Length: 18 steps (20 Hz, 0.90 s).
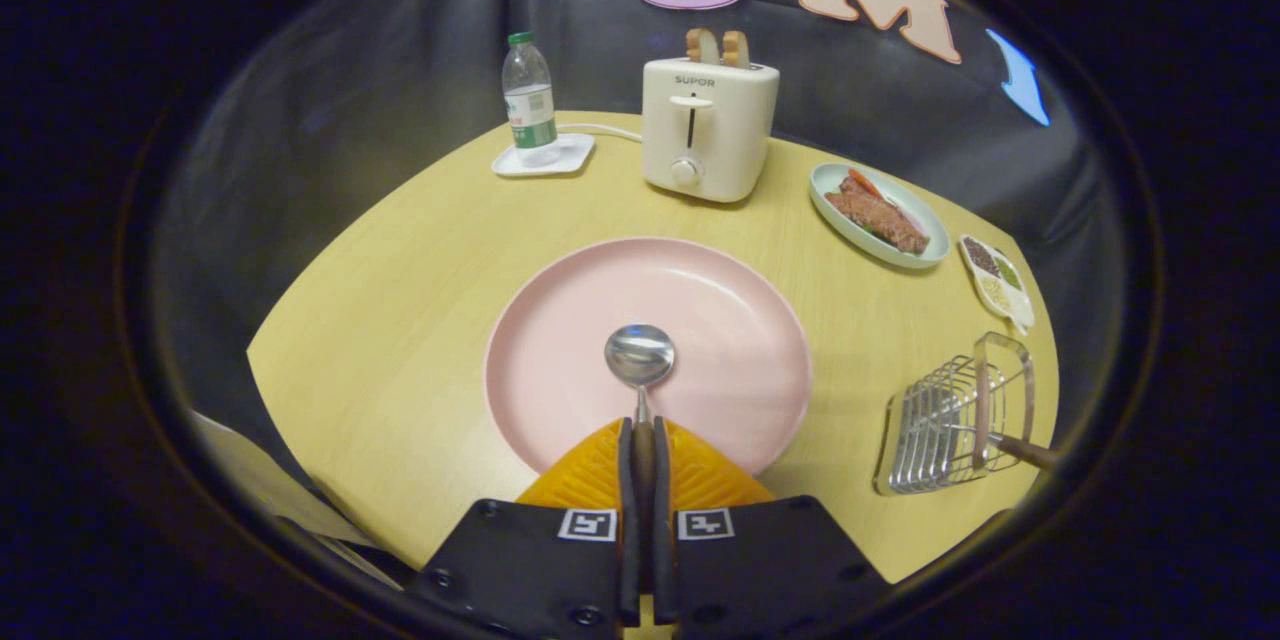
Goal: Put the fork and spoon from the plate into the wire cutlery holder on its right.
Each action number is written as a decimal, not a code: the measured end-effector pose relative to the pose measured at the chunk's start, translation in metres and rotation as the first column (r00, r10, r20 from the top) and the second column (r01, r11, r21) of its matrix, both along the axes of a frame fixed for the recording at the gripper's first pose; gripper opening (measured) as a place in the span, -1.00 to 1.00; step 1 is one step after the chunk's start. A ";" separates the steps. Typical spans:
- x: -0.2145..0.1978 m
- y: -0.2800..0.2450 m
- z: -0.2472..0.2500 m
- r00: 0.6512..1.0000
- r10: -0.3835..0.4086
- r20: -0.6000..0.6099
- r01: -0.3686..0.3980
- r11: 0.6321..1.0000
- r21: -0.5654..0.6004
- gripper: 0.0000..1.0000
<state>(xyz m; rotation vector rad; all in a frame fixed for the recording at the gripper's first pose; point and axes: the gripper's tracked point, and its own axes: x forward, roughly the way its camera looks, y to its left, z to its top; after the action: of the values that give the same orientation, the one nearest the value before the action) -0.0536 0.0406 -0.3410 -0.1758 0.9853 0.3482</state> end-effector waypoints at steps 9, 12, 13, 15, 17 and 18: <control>0.011 -0.055 0.048 1.000 0.018 0.009 -0.018 1.000 -0.005 -0.84; 0.011 -0.079 0.060 1.000 0.014 0.008 -0.014 1.000 -0.016 -0.84; 0.011 -0.087 0.066 1.000 0.007 0.010 -0.007 1.000 -0.017 -0.84; 0.013 -0.105 0.076 1.000 -0.011 0.017 0.011 1.000 -0.020 -0.84; 0.014 -0.123 0.093 0.999 -0.022 0.028 0.023 0.999 -0.025 -0.84; 0.015 -0.132 0.097 0.999 -0.027 0.035 0.028 0.999 -0.031 -0.84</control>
<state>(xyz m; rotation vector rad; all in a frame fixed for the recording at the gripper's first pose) -0.0390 -0.0919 -0.2439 -0.1958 0.9585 0.3039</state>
